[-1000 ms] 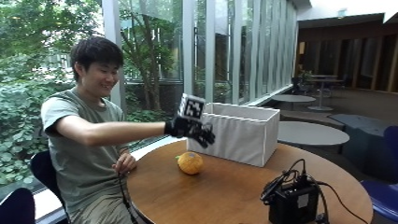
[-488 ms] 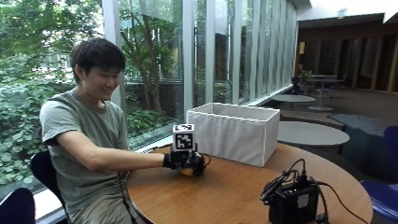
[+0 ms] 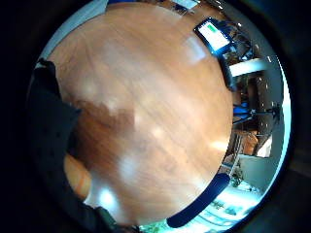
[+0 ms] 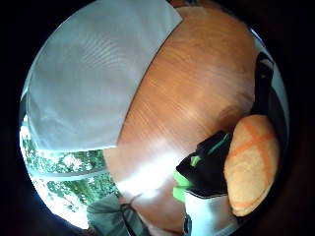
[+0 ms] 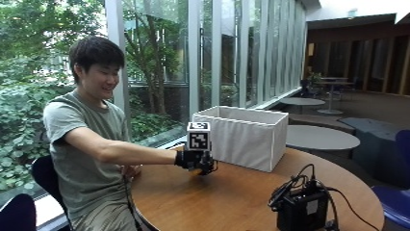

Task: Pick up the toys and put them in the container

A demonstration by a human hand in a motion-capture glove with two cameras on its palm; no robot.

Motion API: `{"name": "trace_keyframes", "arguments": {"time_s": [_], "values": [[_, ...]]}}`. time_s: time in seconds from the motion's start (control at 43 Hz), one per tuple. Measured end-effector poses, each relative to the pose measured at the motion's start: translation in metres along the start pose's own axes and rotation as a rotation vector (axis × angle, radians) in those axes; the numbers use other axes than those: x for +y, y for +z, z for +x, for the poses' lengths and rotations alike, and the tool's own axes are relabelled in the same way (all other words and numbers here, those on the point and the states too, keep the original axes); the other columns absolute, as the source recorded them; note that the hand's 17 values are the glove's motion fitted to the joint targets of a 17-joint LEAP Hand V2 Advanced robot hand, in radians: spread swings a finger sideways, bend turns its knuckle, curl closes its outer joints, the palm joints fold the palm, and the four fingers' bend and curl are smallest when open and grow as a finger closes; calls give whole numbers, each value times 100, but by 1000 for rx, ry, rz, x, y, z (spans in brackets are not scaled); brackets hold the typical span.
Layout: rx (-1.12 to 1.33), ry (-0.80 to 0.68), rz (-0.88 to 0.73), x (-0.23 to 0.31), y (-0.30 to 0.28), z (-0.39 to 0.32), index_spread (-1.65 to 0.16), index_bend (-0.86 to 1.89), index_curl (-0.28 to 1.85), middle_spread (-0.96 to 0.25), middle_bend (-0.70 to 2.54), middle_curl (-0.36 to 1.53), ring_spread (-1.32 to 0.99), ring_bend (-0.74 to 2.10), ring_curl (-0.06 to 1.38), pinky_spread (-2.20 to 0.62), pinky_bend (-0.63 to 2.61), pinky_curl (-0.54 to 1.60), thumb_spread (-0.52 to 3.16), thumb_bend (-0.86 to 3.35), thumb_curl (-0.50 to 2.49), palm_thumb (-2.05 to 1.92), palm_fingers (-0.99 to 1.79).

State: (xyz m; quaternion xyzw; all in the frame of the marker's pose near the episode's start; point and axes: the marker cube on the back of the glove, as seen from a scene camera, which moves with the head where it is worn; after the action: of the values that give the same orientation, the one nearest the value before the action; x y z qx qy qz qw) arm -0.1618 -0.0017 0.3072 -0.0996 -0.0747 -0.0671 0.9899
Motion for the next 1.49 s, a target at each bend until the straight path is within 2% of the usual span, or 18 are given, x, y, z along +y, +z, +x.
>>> {"name": "trace_keyframes", "arguments": {"time_s": [0.14, 0.233, 0.302, 0.442, 0.558, 0.884, 1.023, 1.117, 1.303, 1.349, 1.419, 1.489], "values": [[28, -1, 7, -4, -50, 16, -24, 73, 71, -24, 91, 78, -36, 124, 57, -38, 109, 48, 97, 14, 66, 51, 110], [164, 76, 81, -12, -112, 28, -24, 77, 76, -24, 95, 81, -37, 126, 59, -38, 110, 50, 91, 12, 70, 51, 108], [228, -46, 103, -9, -156, 33, -25, 79, 79, -24, 97, 83, -37, 127, 60, -39, 111, 51, 88, 11, 73, 50, 106], [185, -50, 189, -11, -223, 16, -25, 80, 83, -24, 99, 86, -37, 129, 62, -39, 113, 53, 82, 9, 77, 50, 103], [139, 3, 217, -20, -251, 1, -25, 81, 87, -24, 99, 87, -37, 130, 64, -40, 114, 55, 79, 8, 81, 51, 101], [1, -78, 246, -58, -299, -65, -25, 80, 94, -24, 100, 91, -36, 132, 66, -39, 116, 57, 73, 5, 91, 51, 98], [102, -41, 243, -83, -301, -86, -26, 79, 96, -24, 100, 92, -36, 132, 66, -39, 116, 58, 71, 4, 94, 52, 98], [120, -59, 237, -100, -300, -117, -26, 78, 98, -24, 100, 93, -36, 132, 66, -39, 115, 58, 70, 3, 96, 52, 98], [111, 10, 217, -140, -286, -208, -26, 77, 100, -24, 99, 94, -36, 132, 67, -39, 115, 58, 69, 1, 100, 52, 98], [131, -43, 203, -147, -279, -227, -26, 77, 101, -24, 98, 94, -35, 131, 67, -39, 115, 58, 69, 1, 101, 52, 97], [157, -197, 183, -152, -272, -243, -27, 76, 102, -24, 98, 94, -35, 131, 67, -39, 115, 58, 69, 1, 102, 52, 97], [143, -256, 164, -160, -265, -263, -27, 75, 102, -24, 98, 95, -36, 131, 67, -38, 115, 58, 68, 0, 104, 53, 96]]}}
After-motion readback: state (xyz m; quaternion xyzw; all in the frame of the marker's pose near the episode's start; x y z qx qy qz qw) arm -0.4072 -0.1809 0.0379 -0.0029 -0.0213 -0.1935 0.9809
